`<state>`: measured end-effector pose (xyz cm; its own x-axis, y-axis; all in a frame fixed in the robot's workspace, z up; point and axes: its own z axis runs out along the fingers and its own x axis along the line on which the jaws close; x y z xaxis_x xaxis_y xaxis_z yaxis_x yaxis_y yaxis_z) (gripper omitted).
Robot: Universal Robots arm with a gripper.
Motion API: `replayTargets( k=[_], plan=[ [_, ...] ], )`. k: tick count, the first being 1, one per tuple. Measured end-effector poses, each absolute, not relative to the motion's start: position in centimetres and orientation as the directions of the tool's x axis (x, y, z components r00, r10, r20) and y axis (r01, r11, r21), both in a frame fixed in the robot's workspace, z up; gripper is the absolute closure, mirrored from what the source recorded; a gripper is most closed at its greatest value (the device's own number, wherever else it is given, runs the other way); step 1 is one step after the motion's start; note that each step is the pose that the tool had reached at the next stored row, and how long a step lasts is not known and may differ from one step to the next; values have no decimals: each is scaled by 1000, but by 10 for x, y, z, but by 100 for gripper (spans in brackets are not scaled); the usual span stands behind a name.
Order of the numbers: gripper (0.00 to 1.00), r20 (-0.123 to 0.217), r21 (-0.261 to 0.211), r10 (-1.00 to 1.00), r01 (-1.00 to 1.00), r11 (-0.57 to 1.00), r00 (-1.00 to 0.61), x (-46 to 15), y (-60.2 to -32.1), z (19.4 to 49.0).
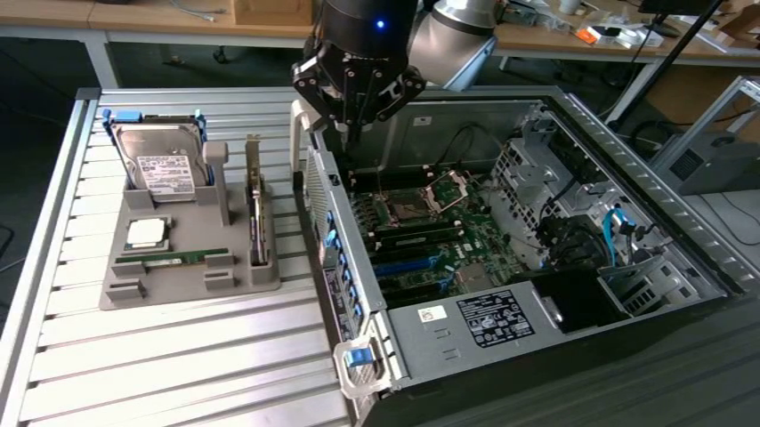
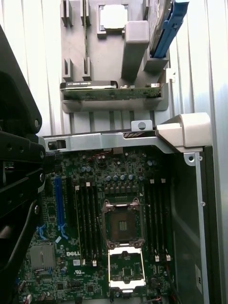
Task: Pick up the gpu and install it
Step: 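Reach for the gpu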
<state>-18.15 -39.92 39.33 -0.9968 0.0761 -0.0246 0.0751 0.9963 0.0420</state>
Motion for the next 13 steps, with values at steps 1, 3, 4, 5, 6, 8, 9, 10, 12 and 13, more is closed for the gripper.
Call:
replayTargets(
  k=[1,3,4,5,6,8,9,10,12,13],
  plan=[
    [89,-25,42,76,75,996,-997,-182,-399,393],
    [89,-25,42,76,75,996,-997,-182,-399,393],
    [89,-25,42,76,75,996,-997,-183,-399,393],
    [89,-25,42,76,75,996,-997,-183,-399,393],
    [89,-25,42,76,75,996,-997,-183,-399,393],
    [89,-25,42,76,75,996,-997,-184,-399,393],
    [89,-25,42,76,75,996,-997,-184,-399,393],
    [89,-25,42,76,75,996,-997,-184,-399,393],
    [89,-25,42,76,75,996,-997,-185,-399,393],
    [89,-25,42,76,75,996,-997,-185,-399,393]
  ],
)
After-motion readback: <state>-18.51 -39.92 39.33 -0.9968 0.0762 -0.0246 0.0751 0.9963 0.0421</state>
